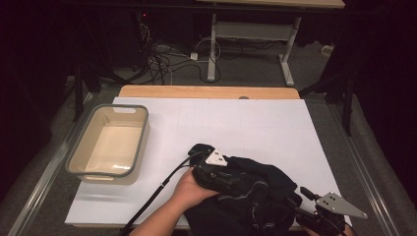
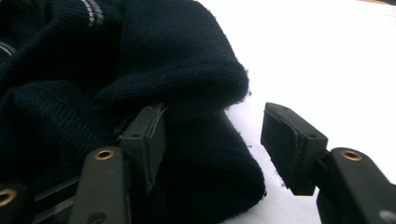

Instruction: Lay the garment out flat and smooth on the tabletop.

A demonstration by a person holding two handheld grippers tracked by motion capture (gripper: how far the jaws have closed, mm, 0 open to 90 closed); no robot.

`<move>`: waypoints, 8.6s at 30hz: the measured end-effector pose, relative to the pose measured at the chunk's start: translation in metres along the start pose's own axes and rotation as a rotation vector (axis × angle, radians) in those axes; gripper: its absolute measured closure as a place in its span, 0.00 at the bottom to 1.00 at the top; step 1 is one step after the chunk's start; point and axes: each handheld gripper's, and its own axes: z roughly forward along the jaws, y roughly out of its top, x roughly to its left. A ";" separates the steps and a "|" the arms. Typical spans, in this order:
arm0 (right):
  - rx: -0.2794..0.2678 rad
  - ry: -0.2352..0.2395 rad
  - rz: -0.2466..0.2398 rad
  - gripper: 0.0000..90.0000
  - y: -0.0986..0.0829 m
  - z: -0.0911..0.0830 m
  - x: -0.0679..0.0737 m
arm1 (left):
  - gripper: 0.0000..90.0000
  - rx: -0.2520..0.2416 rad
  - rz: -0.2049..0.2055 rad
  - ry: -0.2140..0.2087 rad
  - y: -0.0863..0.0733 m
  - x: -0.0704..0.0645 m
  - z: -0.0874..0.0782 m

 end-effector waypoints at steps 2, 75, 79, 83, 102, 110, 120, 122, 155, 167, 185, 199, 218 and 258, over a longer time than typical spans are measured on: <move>0.000 -0.001 0.000 0.46 0.000 0.000 0.000 | 0.41 0.014 0.039 0.018 -0.003 -0.006 0.002; -0.003 -0.134 0.167 0.47 -0.032 -0.034 -0.049 | 0.28 -0.373 -0.145 0.158 -0.122 0.008 -0.122; -0.038 -0.135 0.161 0.47 -0.032 -0.052 -0.034 | 0.28 -0.347 -0.148 0.132 -0.119 0.012 -0.115; -0.067 -0.119 0.118 0.47 -0.025 -0.062 -0.009 | 0.24 -0.330 -0.166 0.102 -0.113 0.017 -0.102; 0.054 0.094 -0.039 0.34 -0.029 -0.021 0.074 | 0.31 -0.298 -0.201 0.087 -0.113 0.027 -0.089; 0.046 0.127 -0.047 0.72 -0.030 -0.005 0.064 | 0.36 -0.270 -0.206 0.076 -0.117 0.023 -0.088; -0.103 0.057 -0.037 0.86 -0.010 -0.012 0.045 | 0.78 -0.291 -0.148 0.111 -0.117 0.015 -0.088; -0.121 0.052 -0.026 0.87 -0.008 -0.013 0.041 | 0.80 -0.311 -0.152 0.117 -0.116 0.013 -0.091; -0.207 -0.030 0.027 0.87 0.136 0.094 -0.045 | 0.82 -0.477 -0.237 0.311 0.019 0.097 -0.100; -0.101 -0.094 0.154 0.45 0.190 0.150 -0.101 | 0.51 -0.333 -0.300 0.312 0.037 0.147 -0.064; -0.050 0.006 0.081 0.44 0.040 0.052 -0.009 | 0.48 -0.301 -0.201 0.184 -0.123 0.028 -0.104; -0.055 0.044 0.056 0.42 0.002 0.030 0.010 | 0.30 -0.284 -0.136 0.171 -0.124 0.034 -0.097; -0.015 0.022 0.035 0.42 -0.016 0.017 0.016 | 0.17 -0.307 -0.148 0.129 -0.126 0.038 -0.098; -0.020 -0.265 0.158 0.94 -0.051 -0.047 -0.061 | 0.00 -0.305 -0.145 0.136 -0.126 0.037 -0.098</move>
